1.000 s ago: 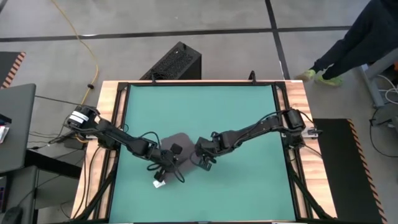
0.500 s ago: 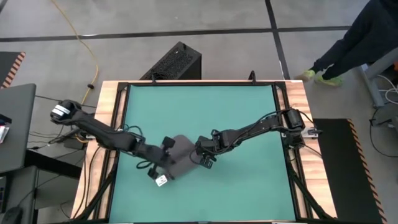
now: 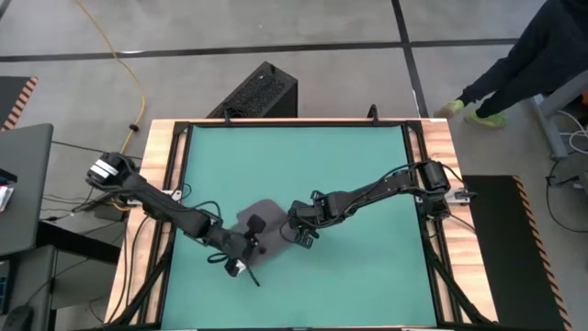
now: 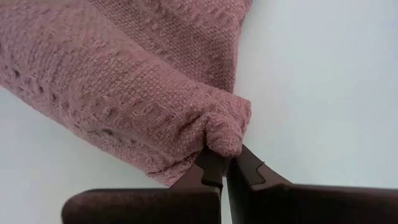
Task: Roll towel into tight, uniform cylinder
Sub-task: Roll the gray towel
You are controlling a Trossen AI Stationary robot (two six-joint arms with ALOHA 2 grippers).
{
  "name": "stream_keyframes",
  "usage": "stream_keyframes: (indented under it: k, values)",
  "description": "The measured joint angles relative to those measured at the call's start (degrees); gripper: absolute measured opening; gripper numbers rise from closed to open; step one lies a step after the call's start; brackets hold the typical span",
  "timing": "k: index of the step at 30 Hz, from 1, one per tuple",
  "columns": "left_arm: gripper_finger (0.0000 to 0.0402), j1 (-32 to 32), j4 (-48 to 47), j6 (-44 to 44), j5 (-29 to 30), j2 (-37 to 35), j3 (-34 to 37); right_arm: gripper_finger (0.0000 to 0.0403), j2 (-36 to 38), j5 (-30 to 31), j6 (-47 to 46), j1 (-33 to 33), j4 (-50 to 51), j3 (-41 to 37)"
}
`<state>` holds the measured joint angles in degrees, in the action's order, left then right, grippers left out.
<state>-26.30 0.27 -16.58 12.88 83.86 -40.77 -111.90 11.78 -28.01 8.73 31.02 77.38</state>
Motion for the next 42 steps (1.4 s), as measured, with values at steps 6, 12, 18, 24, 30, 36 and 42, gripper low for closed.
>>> stream_keyframes:
  k: [6,12,18,24,30,36,42]
  values:
    - [0.0000,0.70,0.31,1.22,2.76,1.56,0.00,0.0018,0.00,0.10,0.02,0.00,-0.05,0.00]
    - [0.0000,1.04,-0.20,5.38,2.85,1.68,2.44,0.0018,0.00,0.08,0.79,0.00,-0.12,0.00]
    - [0.0000,1.29,-0.22,8.46,2.94,1.68,4.60,0.0036,0.00,0.14,2.30,0.26,-0.37,0.03]
    - [0.0000,1.27,-0.44,9.68,2.89,1.66,5.96,0.0051,2.88,1.01,10.82,0.26,0.06,0.04]
    - [0.0000,1.27,-2.23,7.41,2.13,1.63,7.26,0.0054,8.98,1.77,19.18,0.93,1.10,0.07]
    - [0.0000,1.25,-3.48,6.76,0.55,1.61,7.30,0.0069,12.57,3.16,25.54,1.79,3.14,0.16]
    - [0.0000,1.22,-4.55,7.11,-0.15,1.60,7.22,0.0125,11.45,2.41,31.66,2.16,2.79,0.08]
